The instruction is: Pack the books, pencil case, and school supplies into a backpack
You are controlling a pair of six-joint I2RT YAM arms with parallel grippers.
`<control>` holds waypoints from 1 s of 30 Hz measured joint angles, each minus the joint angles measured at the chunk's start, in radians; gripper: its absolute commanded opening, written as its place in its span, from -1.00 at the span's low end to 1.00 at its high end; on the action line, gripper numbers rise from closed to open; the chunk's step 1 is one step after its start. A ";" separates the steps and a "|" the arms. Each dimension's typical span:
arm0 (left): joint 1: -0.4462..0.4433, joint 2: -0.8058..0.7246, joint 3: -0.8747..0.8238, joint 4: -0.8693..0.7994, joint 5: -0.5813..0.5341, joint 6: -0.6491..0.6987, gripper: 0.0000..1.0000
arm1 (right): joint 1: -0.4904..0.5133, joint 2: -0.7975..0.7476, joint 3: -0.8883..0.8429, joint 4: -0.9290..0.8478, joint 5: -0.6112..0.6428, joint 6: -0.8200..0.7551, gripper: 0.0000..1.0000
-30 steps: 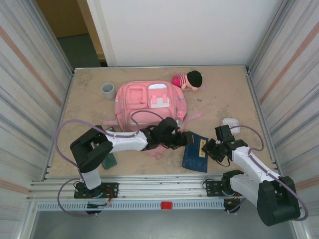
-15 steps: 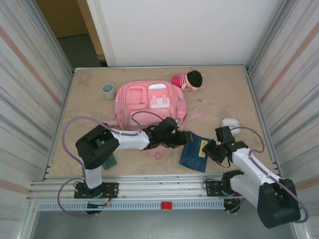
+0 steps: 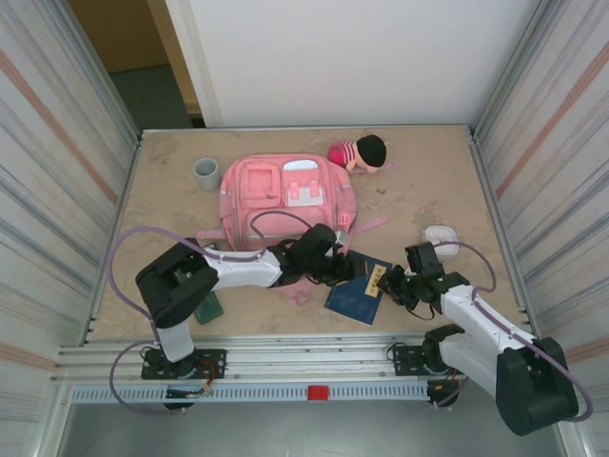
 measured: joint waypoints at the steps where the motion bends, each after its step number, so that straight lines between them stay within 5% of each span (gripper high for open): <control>1: 0.002 -0.004 0.006 -0.050 -0.014 0.026 0.16 | 0.000 0.000 0.000 -0.004 0.001 0.000 -0.50; 11: 0.004 -0.037 0.099 -0.343 -0.102 0.195 0.18 | 0.000 -0.003 0.002 -0.033 0.027 -0.001 -0.50; 30: -0.030 0.182 0.402 -0.735 -0.130 0.463 0.30 | 0.042 -0.002 0.048 -0.058 0.040 -0.004 -0.49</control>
